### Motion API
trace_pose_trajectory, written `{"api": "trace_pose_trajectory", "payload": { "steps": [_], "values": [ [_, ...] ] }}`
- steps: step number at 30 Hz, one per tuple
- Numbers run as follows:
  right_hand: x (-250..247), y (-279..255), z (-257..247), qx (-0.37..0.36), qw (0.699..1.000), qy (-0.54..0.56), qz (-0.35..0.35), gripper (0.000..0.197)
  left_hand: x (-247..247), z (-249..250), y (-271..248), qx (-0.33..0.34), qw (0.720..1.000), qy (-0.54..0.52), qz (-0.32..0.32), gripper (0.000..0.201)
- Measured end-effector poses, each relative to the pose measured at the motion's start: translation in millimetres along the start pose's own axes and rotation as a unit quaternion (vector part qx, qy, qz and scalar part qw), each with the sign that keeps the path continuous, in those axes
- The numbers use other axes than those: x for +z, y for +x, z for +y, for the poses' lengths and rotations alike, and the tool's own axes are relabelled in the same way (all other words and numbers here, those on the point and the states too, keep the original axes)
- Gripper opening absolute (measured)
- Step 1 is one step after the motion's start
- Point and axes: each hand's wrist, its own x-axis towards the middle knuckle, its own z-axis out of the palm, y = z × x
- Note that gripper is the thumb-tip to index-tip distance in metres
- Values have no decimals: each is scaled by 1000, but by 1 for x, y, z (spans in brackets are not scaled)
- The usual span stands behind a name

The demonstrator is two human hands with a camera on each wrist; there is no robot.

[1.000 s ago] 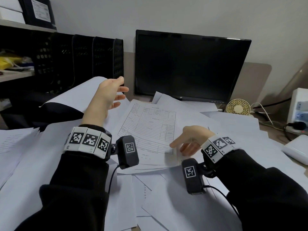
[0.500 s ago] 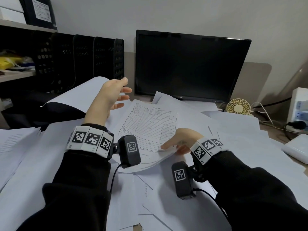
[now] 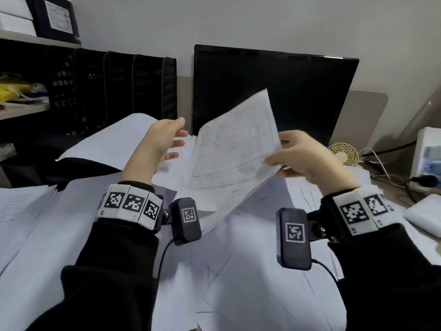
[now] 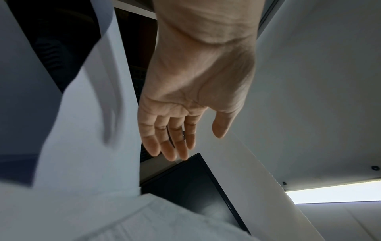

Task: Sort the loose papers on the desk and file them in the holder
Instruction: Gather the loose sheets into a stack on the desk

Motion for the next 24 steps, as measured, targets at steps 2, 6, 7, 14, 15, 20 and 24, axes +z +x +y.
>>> {"api": "trace_pose_trajectory", "payload": {
  "steps": [2, 6, 7, 14, 15, 20, 24],
  "values": [
    [-15, -8, -4, -31, 999, 3, 13, 24, 1, -2, 0, -9, 1000, 6, -6, 35],
    [-43, -14, -2, -72, 996, 24, 45, 23, 2, -6, 2, -43, 999, 7, -28, 28],
    [-49, -14, -1, -80, 995, 37, 48, 25, 3, -7, 2, -50, 998, 10, -35, 28],
    [-70, -9, 13, -142, 976, 149, 70, 25, 4, -20, 7, -116, 989, 66, -69, 40],
    [-69, -8, 15, -152, 971, 170, 71, 25, 5, -20, 8, -117, 989, 59, -71, 39],
    [-47, 1, 23, -198, 948, 249, 31, 28, 13, -14, 6, -54, 993, -31, -101, 57],
    [-24, 16, 36, -185, 946, 267, 15, 27, 17, -4, -2, 0, 978, -181, -99, 43]
  ]
}}
